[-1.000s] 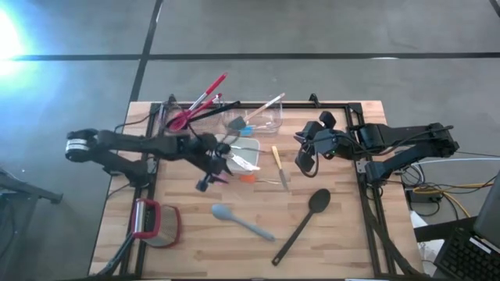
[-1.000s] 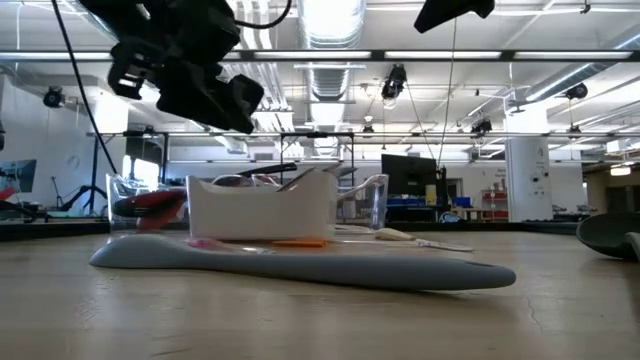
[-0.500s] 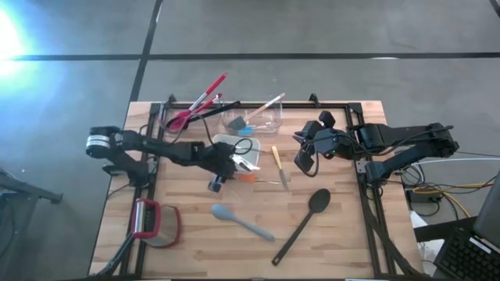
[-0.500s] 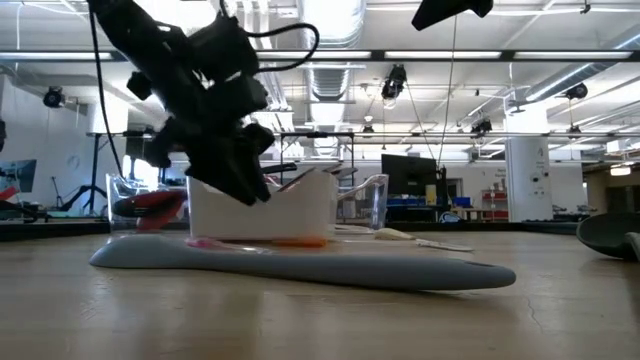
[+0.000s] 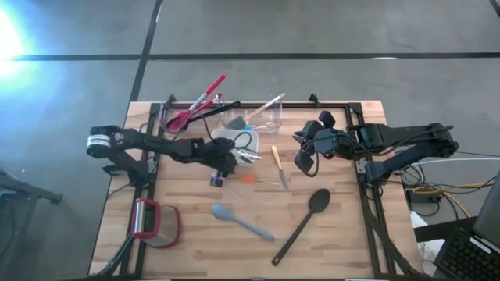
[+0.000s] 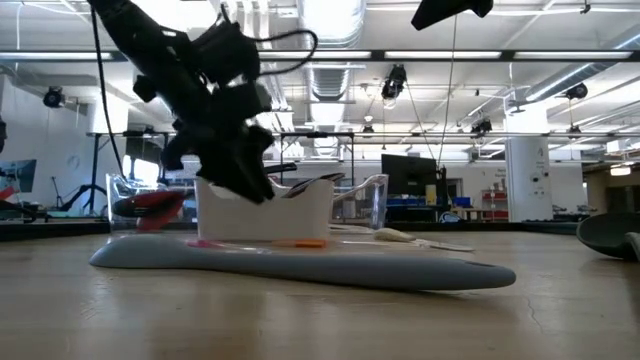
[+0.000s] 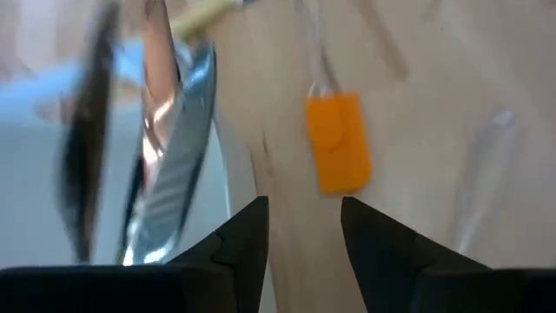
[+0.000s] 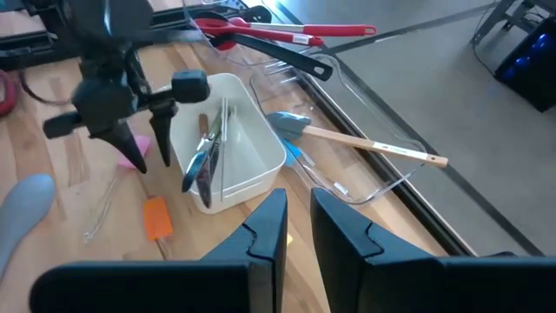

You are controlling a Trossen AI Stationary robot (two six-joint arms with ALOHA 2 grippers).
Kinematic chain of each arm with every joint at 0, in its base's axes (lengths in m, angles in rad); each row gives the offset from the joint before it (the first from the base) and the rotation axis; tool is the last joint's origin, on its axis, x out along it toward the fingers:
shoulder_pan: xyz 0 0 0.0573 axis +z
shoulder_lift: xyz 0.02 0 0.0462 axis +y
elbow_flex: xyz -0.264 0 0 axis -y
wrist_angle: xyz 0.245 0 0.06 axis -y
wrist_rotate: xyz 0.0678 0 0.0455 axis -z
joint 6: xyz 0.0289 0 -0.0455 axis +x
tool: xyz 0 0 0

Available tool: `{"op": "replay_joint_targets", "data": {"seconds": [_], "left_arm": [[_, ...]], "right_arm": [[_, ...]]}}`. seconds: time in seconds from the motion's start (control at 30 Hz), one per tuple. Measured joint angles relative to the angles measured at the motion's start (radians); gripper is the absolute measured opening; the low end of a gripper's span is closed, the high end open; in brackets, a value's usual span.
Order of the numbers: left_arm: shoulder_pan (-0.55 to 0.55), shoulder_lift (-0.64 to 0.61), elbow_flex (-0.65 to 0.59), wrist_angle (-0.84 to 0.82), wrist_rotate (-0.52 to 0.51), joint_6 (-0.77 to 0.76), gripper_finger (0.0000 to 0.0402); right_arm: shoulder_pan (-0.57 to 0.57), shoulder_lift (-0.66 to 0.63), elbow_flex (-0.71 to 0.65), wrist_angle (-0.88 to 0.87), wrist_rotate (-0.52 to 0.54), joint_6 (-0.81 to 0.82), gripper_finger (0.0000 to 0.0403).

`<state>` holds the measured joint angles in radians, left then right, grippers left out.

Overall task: Pick & Place Kitchen Items
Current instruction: Put the orange spatula into the right transparent bin

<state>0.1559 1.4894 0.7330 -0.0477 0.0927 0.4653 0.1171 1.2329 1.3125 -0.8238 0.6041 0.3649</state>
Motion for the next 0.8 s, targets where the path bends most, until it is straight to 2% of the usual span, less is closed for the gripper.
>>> {"op": "replay_joint_targets", "data": {"seconds": [0.17, 0.4, 0.53, 0.8], "left_arm": [[-0.004, -0.032, 0.002, 0.015, 0.02, -0.023, 0.0151], [-0.036, -0.012, 0.053, 0.035, 0.031, -0.075, 0.0152], [-0.066, 0.015, 0.09, 0.039, 0.075, -0.074, 0.0152], [-0.089, 0.134, 0.169, 0.029, 0.062, -0.091, 0.0152]], "right_arm": [[0.0, 0.0, 0.0, 0.0, 0.0, -0.004, 0.005], [0.0, 0.0, 0.0, 0.001, 0.0, -0.008, 0.005], [0.0, 0.0, 0.0, 0.002, 0.0, -0.01, 0.005], [0.001, 0.0, 0.0, 0.004, -0.001, -0.01, 0.005]]}}
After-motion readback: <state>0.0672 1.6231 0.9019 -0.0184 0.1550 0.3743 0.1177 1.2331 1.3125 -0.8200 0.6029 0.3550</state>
